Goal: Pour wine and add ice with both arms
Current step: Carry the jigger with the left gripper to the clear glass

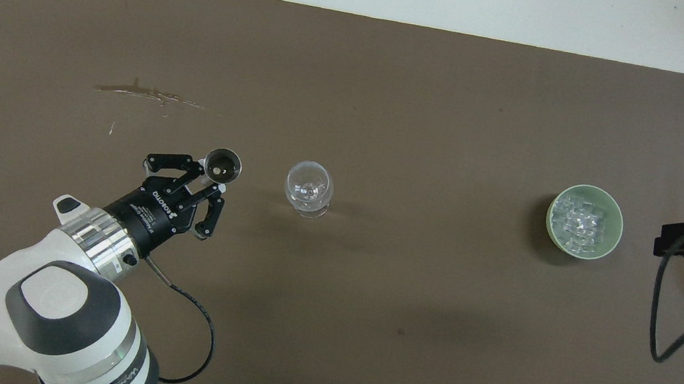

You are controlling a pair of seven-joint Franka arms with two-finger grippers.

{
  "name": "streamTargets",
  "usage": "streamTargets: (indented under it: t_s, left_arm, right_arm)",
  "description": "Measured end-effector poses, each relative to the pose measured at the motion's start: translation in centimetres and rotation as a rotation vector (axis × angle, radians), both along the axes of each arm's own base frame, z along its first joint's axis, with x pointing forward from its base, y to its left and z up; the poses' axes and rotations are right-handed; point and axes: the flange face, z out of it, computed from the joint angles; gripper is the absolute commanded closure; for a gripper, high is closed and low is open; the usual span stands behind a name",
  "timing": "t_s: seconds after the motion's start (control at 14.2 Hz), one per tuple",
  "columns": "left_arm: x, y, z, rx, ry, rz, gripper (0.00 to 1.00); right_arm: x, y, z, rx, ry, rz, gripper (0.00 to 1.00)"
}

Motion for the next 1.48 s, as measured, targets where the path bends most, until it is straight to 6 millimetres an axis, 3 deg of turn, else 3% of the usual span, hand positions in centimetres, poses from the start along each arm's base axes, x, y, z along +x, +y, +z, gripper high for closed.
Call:
streamTargets:
  t_s: [0.56,0.85,1.48]
  left_arm:
    - [0.5,-3.3,1.8,0.054,-0.04,-0.001,1.0]
    - [1.6,-4.0,2.6,0.099,-0.08,-0.001,1.0]
    - [1.7,-5.5,3.2,0.285,-0.172,-0.043,1.0]
  right_arm:
    - [0.0,0.0,0.0,0.0,0.0,0.0,0.0]
    - [0.0,0.0,0.0,0.0,0.0,0.0,0.0]
    - [0.0,0.0,0.0,0.0,0.0,0.0,0.0]
